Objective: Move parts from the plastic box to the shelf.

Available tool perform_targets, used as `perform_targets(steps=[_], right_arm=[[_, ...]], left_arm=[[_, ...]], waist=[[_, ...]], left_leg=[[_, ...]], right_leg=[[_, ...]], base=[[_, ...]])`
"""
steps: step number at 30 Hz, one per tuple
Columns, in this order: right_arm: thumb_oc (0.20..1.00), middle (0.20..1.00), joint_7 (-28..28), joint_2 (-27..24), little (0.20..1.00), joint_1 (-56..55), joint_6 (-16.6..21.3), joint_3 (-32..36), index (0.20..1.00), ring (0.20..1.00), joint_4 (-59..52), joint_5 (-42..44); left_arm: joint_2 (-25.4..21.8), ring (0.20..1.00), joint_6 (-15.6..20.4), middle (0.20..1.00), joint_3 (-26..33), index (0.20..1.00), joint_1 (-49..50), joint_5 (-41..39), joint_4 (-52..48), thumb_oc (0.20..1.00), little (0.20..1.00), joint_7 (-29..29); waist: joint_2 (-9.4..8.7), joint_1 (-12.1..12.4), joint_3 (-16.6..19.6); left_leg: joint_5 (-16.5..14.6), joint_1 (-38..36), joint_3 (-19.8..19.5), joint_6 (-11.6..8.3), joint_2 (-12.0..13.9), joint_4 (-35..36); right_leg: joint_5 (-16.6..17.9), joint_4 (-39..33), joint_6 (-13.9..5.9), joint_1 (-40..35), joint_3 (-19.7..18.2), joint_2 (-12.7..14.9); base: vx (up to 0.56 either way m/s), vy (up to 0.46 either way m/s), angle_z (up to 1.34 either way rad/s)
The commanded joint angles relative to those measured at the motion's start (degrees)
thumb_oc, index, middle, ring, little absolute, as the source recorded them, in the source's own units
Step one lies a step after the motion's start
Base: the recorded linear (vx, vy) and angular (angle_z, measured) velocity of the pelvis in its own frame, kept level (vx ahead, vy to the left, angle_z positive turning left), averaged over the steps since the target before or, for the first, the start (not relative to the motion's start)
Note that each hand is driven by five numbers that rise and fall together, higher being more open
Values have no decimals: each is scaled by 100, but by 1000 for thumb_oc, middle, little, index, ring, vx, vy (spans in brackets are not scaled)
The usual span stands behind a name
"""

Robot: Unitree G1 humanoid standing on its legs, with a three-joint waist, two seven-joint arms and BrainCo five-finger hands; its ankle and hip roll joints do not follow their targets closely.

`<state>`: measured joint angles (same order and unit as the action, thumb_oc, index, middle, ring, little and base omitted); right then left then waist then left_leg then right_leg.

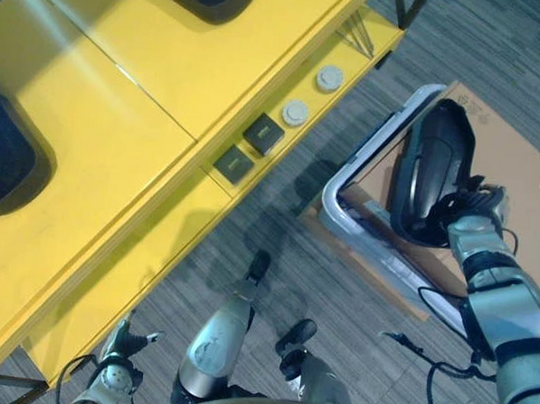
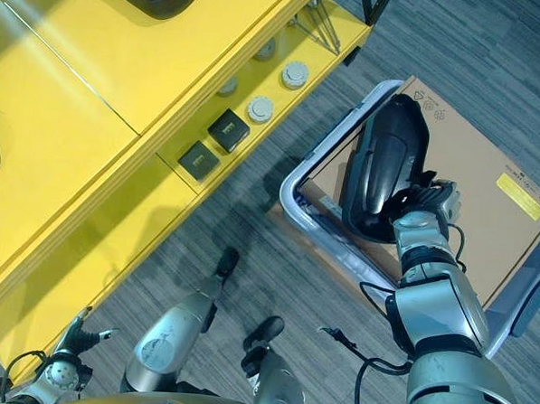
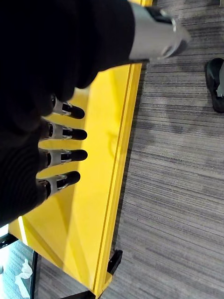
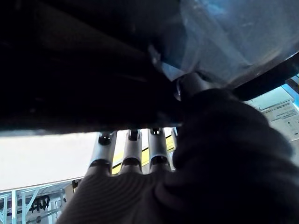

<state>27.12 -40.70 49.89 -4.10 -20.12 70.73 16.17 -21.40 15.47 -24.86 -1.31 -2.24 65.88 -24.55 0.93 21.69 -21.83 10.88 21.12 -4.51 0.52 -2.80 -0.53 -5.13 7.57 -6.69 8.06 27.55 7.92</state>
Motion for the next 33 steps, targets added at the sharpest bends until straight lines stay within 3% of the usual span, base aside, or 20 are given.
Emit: perform_targets(steps=[1,5,12,14,19,23,25,27,29,32,33], right_arm=[[200,200,-147,-82,200,-227,20,-302,200,200,-156,144],[200,200,-78,-14,200,-382,214,-194,200,200,-174,273],[200,200,254,99,200,-780,660,157,200,200,-930,695],[200,200,529,149,200,-1170,648,519,200,200,-1696,738],[200,200,720,293,200,-1712,650,910,200,200,-2505,707],[200,200,843,375,200,-1936,476,1164,200,200,-3129,735],[200,200,934,468,200,-2152,410,1293,200,200,-3656,643],[200,200,946,499,200,-2207,430,1332,200,200,-3800,657],[200,200,896,553,200,-2311,454,1426,200,200,-4069,623],[200,200,735,766,200,-2551,334,1503,200,200,-4706,436],[200,200,730,774,200,-2557,322,1503,200,200,-4725,424]], left_arm=[[-139,1000,92,1000,-74,1000,-45,-165,-1,1000,1000,-79],[-113,1000,201,1000,-82,1000,-33,-98,-31,1000,1000,-167],[-114,1000,728,1000,-5,1000,46,-114,-352,1000,1000,-278],[-235,1000,497,1000,134,1000,106,285,-1027,1000,1000,-462],[-226,1000,192,1000,182,1000,88,180,-1903,1000,1000,-244],[-191,1000,-143,1000,117,1000,-14,189,-2564,1000,1000,93],[-117,1000,-317,1000,14,1000,-136,3,-2992,1000,1000,561],[-72,1000,-330,1000,-25,1000,-187,-133,-3083,1000,1000,761],[8,1000,-443,1000,-140,1000,-326,-489,-3320,1000,1000,1098],[256,1000,-1027,1000,-263,1000,-641,-1965,-3816,1000,1000,1864],[263,1000,-1056,1000,-265,1000,-660,-2020,-3834,1000,1000,1878]], waist=[[-42,131,-15],[-41,112,61],[-157,23,360],[-231,-66,594],[-324,-196,965],[-332,-342,1192],[-303,-505,1365],[-294,-564,1403],[-278,-694,1473],[-225,-990,1592],[-228,-1001,1599]], left_leg=[[-1163,96,-94,-126,2,-583],[-1191,-21,-84,-127,24,-591],[-1236,-486,-12,-175,140,-426],[-1251,-805,80,-216,226,-257],[-1264,-1258,233,-238,354,-64],[-1151,-1491,395,-220,422,49],[-1144,-1721,510,-220,467,142],[-1146,-1786,553,-222,480,160],[-1158,-1896,643,-224,505,176],[-1200,-2084,867,-214,538,171],[-1186,-2076,873,-210,532,174]], right_leg=[[425,-73,-280,688,-551,416],[398,-78,-261,566,-558,413],[359,-251,-230,102,-525,334],[370,-432,-231,-197,-516,273],[450,-679,-225,-610,-548,205],[590,-820,-188,-805,-528,206],[628,-911,-188,-954,-615,178],[644,-937,-191,-995,-647,171],[656,-970,-198,-1060,-711,164],[673,-1012,-219,-1153,-849,162],[686,-1019,-219,-1145,-850,167]], base=[[0,0,0],[-12,-40,-1],[16,-68,1],[63,-89,0],[71,-60,-10],[-12,-12,-16],[32,-9,-11],[9,-3,-21],[-1,-6,-28],[-8,2,-26],[-1,11,-28]])
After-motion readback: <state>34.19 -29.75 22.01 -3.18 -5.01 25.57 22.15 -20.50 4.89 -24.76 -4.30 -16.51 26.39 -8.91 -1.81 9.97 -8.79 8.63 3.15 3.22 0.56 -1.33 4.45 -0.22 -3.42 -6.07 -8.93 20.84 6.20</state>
